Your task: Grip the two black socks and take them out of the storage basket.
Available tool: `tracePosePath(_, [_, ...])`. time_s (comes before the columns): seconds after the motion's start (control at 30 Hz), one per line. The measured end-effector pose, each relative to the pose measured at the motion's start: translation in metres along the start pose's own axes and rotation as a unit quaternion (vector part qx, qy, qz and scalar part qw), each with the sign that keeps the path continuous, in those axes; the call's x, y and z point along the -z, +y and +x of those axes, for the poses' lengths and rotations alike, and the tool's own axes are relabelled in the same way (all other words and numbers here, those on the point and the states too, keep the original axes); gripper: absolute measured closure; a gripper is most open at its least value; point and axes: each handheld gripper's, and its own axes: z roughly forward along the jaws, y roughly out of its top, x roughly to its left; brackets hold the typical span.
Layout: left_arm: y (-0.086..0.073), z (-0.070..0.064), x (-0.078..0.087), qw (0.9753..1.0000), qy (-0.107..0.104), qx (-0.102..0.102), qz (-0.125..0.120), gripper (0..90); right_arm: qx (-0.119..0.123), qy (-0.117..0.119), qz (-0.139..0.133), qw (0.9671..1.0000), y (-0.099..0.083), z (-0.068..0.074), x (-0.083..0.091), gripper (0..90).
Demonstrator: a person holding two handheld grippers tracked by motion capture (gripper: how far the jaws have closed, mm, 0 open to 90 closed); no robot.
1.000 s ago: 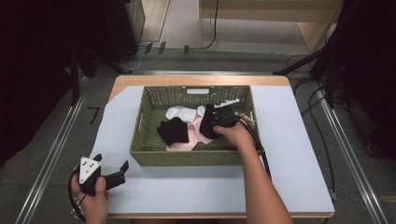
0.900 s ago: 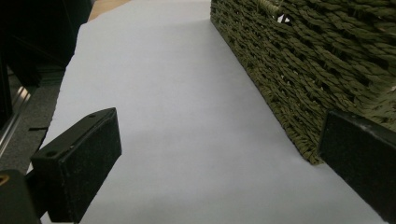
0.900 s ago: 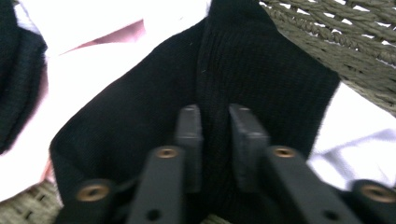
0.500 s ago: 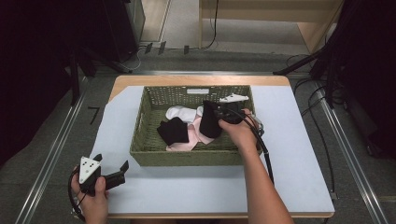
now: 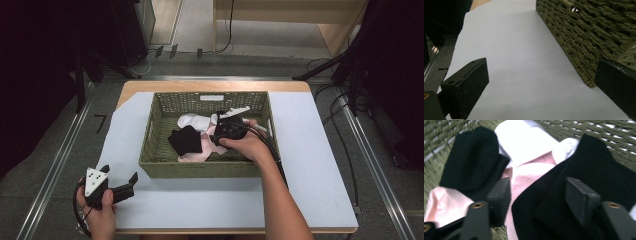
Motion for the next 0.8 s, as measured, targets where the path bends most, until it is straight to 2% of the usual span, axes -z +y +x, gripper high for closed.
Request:
tracePosePath(0.03, [0.000, 0.000, 0.000, 1.0000, 0.000, 0.000, 0.000, 0.7, 0.000, 0.000, 0.000, 1.0000, 0.000, 0.000, 0.000, 30.8])
tracePosePath(0.07, [0.000, 0.000, 0.000, 1.0000, 0.000, 0.000, 0.000, 0.7, 0.011, -0.006, 0.008, 0.9999, -0.001, 0.001, -0.001, 31.0])
tracePosePath(0.1, [0.000, 0.000, 0.000, 1.0000, 0.000, 0.000, 0.000, 0.7, 0.045, -0.035, 0.028, 0.9980, -0.003, 0.000, -0.004, 32.8])
tracePosePath(0.13, [0.000, 0.000, 0.000, 1.0000, 0.000, 0.000, 0.000, 0.7, 0.047, -0.045, 0.036, 0.9972, -0.004, -0.001, -0.004, 36.0])
tracePosePath(0.2, [0.000, 0.000, 0.000, 1.0000, -0.001, 0.000, 0.000, 0.7, 0.038, -0.051, 0.043, 0.9970, -0.003, -0.005, -0.002, 48.3])
tracePosePath(0.27, [0.000, 0.000, 0.000, 1.0000, -0.001, 0.000, 0.000, 0.7, 0.012, -0.053, 0.049, 0.9973, -0.002, -0.010, 0.002, 60.0])
tracePosePath(0.33, [0.000, 0.000, 0.000, 1.0000, -0.001, 0.000, 0.000, 0.7, -0.002, -0.053, 0.048, 0.9974, -0.002, -0.013, 0.005, 72.5])
tracePosePath(0.37, [0.000, 0.000, 0.000, 1.0000, -0.001, 0.000, 0.000, 0.7, -0.002, -0.053, 0.048, 0.9974, -0.002, -0.013, 0.005, 72.5])
tracePosePath(0.4, [0.000, 0.000, 0.000, 1.0000, -0.001, 0.000, 0.000, 0.7, -0.012, -0.054, 0.051, 0.9972, -0.001, -0.015, 0.008, 75.8])
tracePosePath(0.43, [0.000, 0.000, 0.000, 1.0000, -0.001, 0.000, 0.000, 0.7, -0.011, -0.057, 0.050, 0.9971, 0.000, -0.016, 0.009, 76.4])
tracePosePath(0.53, [0.000, 0.000, 0.000, 1.0000, -0.001, 0.000, 0.000, 0.7, -0.001, -0.071, 0.019, 0.9973, 0.003, -0.016, 0.016, 76.5])
tracePosePath(0.63, [0.000, 0.000, 0.000, 1.0000, -0.001, 0.000, 0.000, 0.7, -0.012, -0.087, -0.024, 0.9959, 0.005, -0.016, 0.023, 75.4])
tracePosePath(0.67, [0.000, 0.000, 0.000, 1.0000, -0.001, 0.000, 0.000, 0.7, -0.012, -0.087, -0.024, 0.9959, 0.005, -0.016, 0.023, 75.4])
tracePosePath(0.7, [0.000, 0.000, 0.000, 1.0000, -0.002, 0.000, 0.000, 0.7, -0.023, -0.084, -0.042, 0.9953, 0.006, -0.017, 0.027, 74.5])
tracePosePath(0.77, [0.000, 0.000, 0.000, 1.0000, -0.001, 0.000, -0.001, 0.7, -0.026, -0.082, -0.045, 0.9953, 0.006, -0.017, 0.027, 74.2])
tracePosePath(0.8, [0.000, 0.000, 0.000, 1.0000, -0.001, 0.000, -0.001, 0.7, -0.029, -0.072, -0.047, 0.9958, 0.006, -0.017, 0.027, 73.9])
